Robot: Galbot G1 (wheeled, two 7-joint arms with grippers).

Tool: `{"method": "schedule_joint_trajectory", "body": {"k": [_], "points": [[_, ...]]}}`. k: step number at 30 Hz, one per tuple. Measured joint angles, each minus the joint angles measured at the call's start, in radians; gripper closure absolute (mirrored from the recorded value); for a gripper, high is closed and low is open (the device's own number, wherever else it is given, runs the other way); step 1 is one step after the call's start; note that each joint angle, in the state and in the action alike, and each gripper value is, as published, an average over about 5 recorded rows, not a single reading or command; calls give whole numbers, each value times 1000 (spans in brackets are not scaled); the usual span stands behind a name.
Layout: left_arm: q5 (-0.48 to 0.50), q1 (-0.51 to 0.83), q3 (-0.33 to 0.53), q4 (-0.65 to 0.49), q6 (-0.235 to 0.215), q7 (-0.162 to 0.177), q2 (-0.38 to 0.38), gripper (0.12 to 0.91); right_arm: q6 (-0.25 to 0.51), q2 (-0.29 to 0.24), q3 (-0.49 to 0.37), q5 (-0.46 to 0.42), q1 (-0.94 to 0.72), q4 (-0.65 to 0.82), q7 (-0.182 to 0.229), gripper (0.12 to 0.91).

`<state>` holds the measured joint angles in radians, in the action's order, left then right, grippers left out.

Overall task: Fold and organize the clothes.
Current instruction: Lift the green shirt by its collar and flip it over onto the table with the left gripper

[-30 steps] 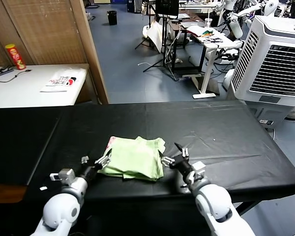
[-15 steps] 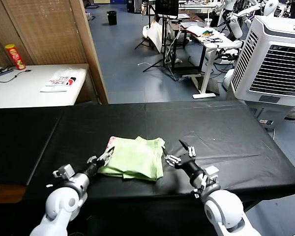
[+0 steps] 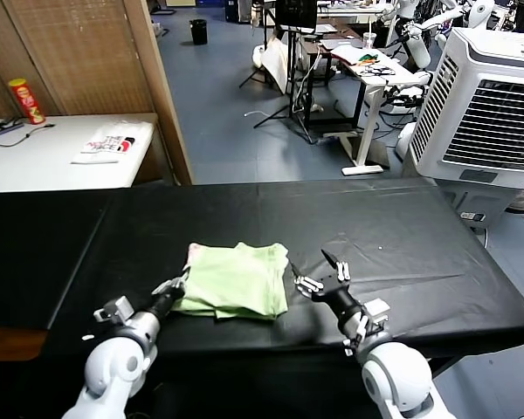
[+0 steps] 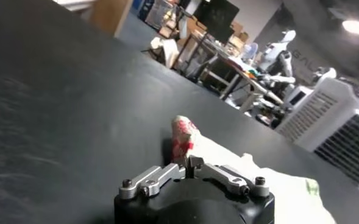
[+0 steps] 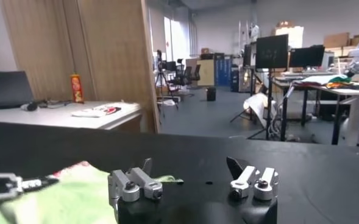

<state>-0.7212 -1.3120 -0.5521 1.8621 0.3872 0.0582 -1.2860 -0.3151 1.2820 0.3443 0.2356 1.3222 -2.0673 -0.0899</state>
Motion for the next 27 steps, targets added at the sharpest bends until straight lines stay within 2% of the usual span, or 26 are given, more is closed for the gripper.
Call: {"method": "schedule_joint_trajectory", "body": {"k": [4, 8, 12, 19, 23, 27], "points": [[109, -41, -33, 59, 8, 9, 5, 889, 0, 6, -9, -28, 10, 0, 2, 227], [152, -88, -80, 114, -4, 3, 38, 889, 2, 9, -15, -40, 17, 0, 8, 227], [175, -137, -144, 150, -16, 2, 94, 889, 7, 17, -25, -49, 23, 0, 16, 227], [288, -179, -283, 158, -25, 2, 211, 889, 23, 28, -32, -73, 32, 0, 17, 227], [365, -189, -352, 157, -52, 2, 274, 889, 27, 27, -29, -78, 35, -3, 17, 227], [471, -208, -379, 180, -89, 3, 301, 889, 37, 24, -23, -84, 45, -5, 16, 227]]}}
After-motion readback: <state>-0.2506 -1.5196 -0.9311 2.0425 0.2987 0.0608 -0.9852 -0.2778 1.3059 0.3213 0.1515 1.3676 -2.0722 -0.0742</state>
